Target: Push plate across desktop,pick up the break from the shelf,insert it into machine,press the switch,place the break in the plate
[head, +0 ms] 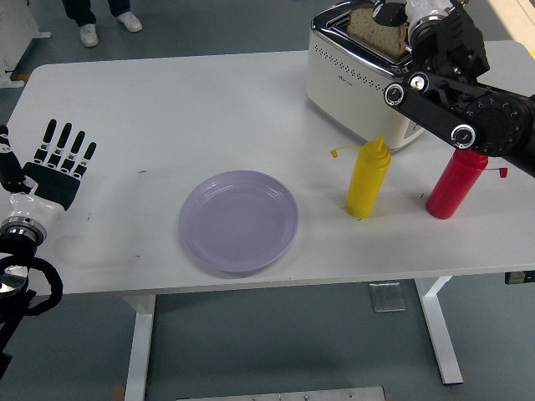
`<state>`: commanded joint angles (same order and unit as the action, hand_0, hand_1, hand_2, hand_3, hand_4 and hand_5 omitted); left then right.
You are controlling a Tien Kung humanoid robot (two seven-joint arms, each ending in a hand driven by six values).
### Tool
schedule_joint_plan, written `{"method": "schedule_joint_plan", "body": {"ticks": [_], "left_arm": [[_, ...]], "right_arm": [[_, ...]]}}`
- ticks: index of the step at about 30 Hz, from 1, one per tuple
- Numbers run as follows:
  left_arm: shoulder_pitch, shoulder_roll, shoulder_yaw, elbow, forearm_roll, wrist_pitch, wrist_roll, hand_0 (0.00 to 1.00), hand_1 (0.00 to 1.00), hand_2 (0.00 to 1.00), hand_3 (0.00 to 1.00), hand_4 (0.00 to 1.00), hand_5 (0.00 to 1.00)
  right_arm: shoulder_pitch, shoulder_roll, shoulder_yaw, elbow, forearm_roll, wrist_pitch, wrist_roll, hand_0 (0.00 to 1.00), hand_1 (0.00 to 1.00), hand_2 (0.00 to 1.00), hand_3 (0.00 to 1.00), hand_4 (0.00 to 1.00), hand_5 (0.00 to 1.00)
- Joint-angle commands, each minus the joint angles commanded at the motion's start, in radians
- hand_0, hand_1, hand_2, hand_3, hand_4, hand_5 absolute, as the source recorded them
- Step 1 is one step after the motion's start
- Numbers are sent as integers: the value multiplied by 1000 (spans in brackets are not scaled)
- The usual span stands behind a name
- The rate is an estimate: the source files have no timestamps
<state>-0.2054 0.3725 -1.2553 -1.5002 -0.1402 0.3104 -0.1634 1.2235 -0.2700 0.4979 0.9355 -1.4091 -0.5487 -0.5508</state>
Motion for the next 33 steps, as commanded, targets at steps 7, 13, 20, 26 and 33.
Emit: {"method": "schedule_joint_plan", "body": {"ticks": [7,13,20,26,33], "left_arm": [[10,1,-14,-28,-34,-1,17,808,744,704,714,783,998],[24,-2,-35,-39,-67,-4,31,805,747,709,716,782,998],[26,-7,-42,-41,-100,-8,51,805,748,711,720,782,998],[26,-12,-50,-42,-129,-13,85,804,749,713,721,780,998],[24,-15,-55,-42,-149,-19,113,801,751,713,723,777,998]], "right_arm": [[-118,-140,168,167,-187,74,81,491,553,647,571,172,2],[-226,-268,313,311,-336,226,132,447,502,598,523,110,2],[-316,-361,411,367,-403,374,209,485,465,574,500,73,2],[-413,-427,424,389,-368,417,292,485,406,541,461,123,2],[-500,-441,421,376,-348,413,357,456,361,533,451,157,2]]}}
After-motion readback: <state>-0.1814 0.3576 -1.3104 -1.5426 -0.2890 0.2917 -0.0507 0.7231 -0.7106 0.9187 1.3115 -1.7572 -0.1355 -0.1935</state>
